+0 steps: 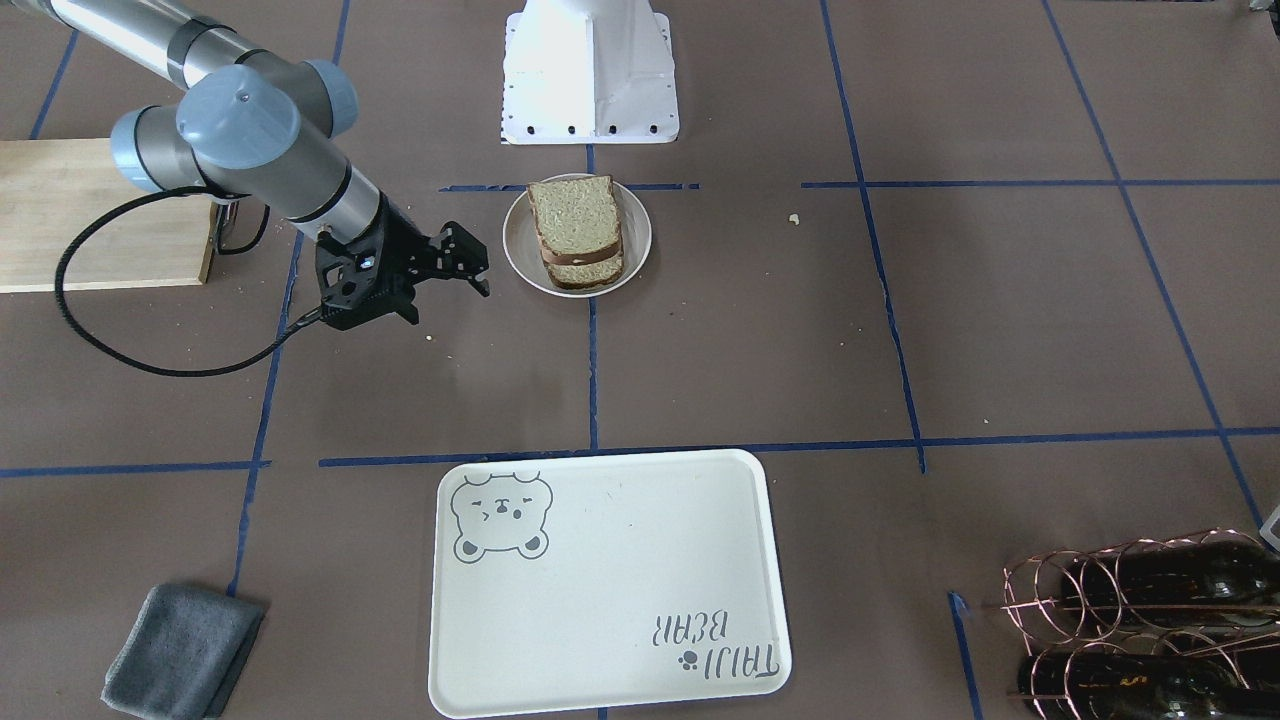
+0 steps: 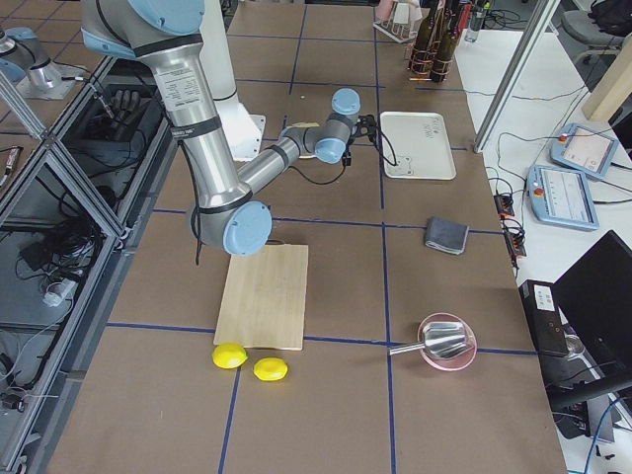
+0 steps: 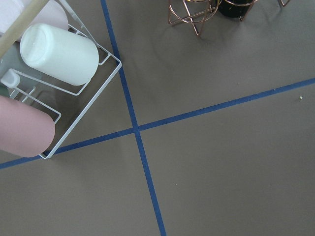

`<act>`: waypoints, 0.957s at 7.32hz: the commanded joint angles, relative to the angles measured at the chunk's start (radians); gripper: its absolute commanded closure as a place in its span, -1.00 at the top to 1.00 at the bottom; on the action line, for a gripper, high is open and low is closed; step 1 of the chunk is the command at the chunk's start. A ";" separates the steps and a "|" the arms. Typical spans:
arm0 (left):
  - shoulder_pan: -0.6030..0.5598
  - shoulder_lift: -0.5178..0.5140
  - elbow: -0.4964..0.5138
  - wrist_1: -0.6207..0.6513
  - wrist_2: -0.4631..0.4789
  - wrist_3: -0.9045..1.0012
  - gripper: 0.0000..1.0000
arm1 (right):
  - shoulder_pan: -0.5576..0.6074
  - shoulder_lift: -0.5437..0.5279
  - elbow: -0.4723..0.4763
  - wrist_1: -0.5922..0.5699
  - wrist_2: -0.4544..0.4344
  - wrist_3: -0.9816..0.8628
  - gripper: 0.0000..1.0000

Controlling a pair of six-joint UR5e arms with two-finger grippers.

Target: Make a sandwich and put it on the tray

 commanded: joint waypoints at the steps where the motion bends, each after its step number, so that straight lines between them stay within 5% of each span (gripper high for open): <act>1: 0.002 -0.040 -0.007 0.000 0.004 -0.011 1.00 | 0.183 -0.031 0.004 -0.216 0.087 -0.293 1.00; 3: 0.000 -0.085 -0.009 -0.075 0.005 -0.009 1.00 | 0.301 -0.152 0.006 -0.267 0.089 -0.558 1.00; 5: 0.002 -0.079 0.005 -0.277 -0.001 -0.014 1.00 | 0.457 -0.226 0.009 -0.375 0.107 -0.785 1.00; 7: 0.142 -0.088 0.013 -0.328 -0.024 -0.148 1.00 | 0.632 -0.350 0.004 -0.402 0.119 -0.997 1.00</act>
